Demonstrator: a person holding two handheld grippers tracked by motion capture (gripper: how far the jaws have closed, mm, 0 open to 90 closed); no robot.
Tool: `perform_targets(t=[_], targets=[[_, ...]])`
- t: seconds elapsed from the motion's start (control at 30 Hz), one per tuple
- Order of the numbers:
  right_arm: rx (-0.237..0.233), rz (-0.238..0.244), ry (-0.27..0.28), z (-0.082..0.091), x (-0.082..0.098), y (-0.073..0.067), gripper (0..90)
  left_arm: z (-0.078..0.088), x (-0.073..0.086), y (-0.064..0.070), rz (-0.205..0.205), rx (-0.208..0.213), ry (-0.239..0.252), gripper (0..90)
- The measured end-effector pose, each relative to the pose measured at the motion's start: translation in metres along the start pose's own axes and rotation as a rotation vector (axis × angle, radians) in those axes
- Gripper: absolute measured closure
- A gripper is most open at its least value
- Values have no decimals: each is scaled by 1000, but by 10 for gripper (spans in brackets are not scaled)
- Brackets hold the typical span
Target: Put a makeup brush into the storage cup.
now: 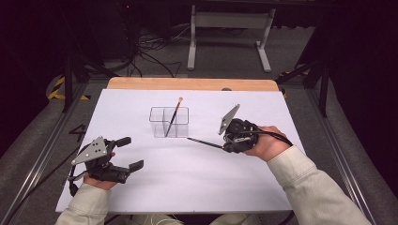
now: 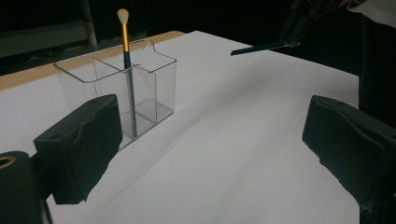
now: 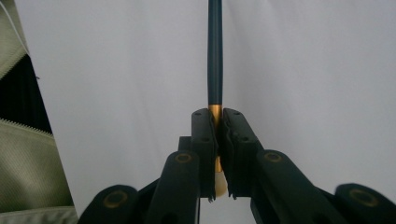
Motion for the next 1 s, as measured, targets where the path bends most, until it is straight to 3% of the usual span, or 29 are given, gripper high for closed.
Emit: perform_targets(t=[0.47,1.0], targets=[[-63,72,-14,-2,-19,-14,843,-12,-11,8,-16,64,-17,60],[-144,147,-7,-3,-37,-30,843,-25,-19,19,-6,175,-39,66]])
Point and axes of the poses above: each handheld gripper's, and its own axes: z roughly backward along the jaws, x roughly out of its underside, y roughly to its right, the point moved 1 cm from there along -z, roughly forward along the jaws, and after that the axes turned 14 degrees about y, right-handed, at the moved point
